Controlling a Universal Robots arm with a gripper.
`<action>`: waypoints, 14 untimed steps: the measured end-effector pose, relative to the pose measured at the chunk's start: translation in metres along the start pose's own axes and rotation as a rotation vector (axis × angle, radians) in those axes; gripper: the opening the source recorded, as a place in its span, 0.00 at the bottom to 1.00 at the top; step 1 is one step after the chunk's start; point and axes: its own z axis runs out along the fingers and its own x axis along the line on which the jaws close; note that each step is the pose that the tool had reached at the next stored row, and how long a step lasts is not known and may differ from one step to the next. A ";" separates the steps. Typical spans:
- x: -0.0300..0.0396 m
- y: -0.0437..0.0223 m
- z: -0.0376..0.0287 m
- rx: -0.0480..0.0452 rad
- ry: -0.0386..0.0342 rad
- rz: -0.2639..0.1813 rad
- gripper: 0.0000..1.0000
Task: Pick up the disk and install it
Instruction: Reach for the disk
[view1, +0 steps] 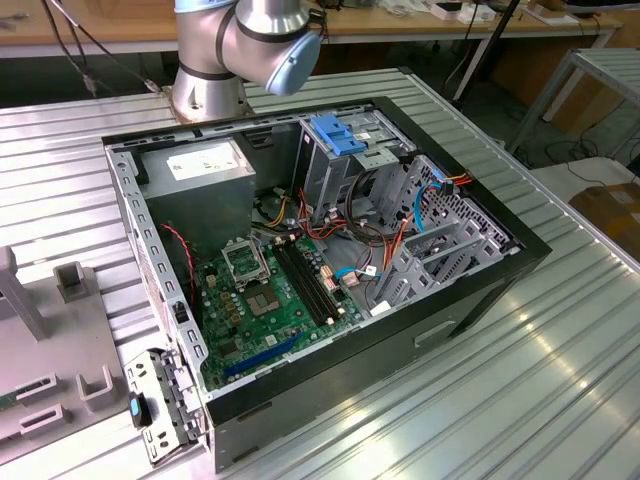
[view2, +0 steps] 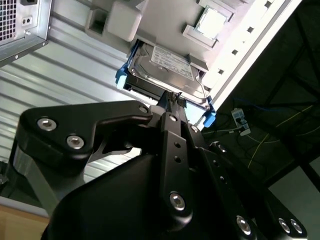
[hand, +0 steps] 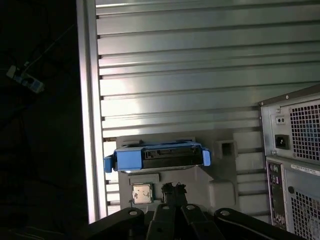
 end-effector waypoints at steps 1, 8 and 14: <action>0.0016 0.0038 0.0005 -0.0001 -0.0001 0.000 0.11; 0.0357 0.0060 0.0011 0.0000 0.0000 0.000 0.11; 0.0363 0.0060 0.0010 0.0000 0.0000 0.000 0.11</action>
